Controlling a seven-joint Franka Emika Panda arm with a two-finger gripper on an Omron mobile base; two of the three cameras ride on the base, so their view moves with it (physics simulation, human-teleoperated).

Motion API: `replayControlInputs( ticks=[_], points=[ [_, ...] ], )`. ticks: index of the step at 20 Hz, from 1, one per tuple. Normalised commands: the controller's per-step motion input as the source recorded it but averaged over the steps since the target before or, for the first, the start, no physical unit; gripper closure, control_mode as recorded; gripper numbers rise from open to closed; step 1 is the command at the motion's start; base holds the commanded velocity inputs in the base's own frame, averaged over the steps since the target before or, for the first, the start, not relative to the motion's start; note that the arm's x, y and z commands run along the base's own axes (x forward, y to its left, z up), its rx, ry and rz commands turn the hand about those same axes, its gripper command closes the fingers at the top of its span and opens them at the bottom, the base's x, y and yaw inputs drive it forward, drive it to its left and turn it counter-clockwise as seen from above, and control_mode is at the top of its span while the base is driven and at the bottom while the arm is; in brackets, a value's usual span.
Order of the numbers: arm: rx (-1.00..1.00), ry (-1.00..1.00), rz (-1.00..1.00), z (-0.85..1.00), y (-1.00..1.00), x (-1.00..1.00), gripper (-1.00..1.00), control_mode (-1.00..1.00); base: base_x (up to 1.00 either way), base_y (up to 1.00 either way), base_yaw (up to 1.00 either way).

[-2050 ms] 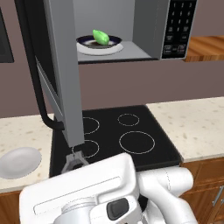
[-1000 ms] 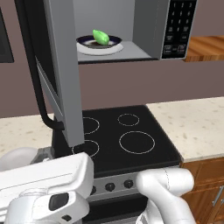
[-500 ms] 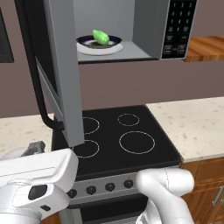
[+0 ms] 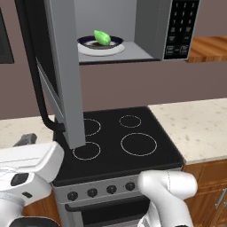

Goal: Pick the corn from the counter and place it in the microwave. Then turn on the microwave.

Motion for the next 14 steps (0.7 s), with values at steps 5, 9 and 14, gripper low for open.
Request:
replayControlInputs(
  ticks=[5,9,14],
  points=[
    [0.00,0.00,-0.08,0.00,0.16,0.35,1.00,-1.00,0.00,0.00,0.00],
    [0.00,0.00,-0.10,0.00,0.09,0.40,1.00,-1.00,0.00,0.00,0.00],
    [0.00,0.00,-0.11,0.00,0.08,0.48,1.00,-1.00,0.00,0.00,0.00]
  ],
)
